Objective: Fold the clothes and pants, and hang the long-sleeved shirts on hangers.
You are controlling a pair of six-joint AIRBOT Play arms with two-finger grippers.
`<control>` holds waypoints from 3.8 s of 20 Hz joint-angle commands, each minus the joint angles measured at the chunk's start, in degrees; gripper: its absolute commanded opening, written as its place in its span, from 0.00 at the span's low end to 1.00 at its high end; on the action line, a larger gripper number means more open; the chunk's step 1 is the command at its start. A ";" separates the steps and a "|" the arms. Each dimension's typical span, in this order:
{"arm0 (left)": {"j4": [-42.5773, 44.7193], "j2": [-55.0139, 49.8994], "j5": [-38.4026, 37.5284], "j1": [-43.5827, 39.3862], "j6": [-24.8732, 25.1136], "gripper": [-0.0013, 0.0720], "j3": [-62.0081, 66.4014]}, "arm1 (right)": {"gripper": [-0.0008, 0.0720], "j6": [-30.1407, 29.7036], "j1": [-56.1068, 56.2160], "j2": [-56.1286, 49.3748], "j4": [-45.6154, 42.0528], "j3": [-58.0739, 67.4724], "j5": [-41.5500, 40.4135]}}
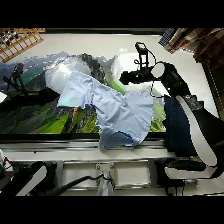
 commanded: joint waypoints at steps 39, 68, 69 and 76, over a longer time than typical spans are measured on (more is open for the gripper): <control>-8.09 -11.26 6.49 -1.01 20.33 0.03 3.15 | 0.54 24.65 -7.96 39.12 -6.56 -43.63 14.49; -7.50 -11.23 4.66 -0.96 20.37 0.03 3.15 | 0.56 12.39 -21.20 27.63 1.73 -51.19 4.15; -7.50 -11.23 4.63 -0.96 20.35 0.03 3.15 | 0.56 12.39 -21.20 26.69 1.73 -51.19 4.09; -7.54 -11.23 4.63 -0.96 20.33 0.03 3.15 | 0.42 7.52 -21.20 24.90 8.35 -51.17 1.99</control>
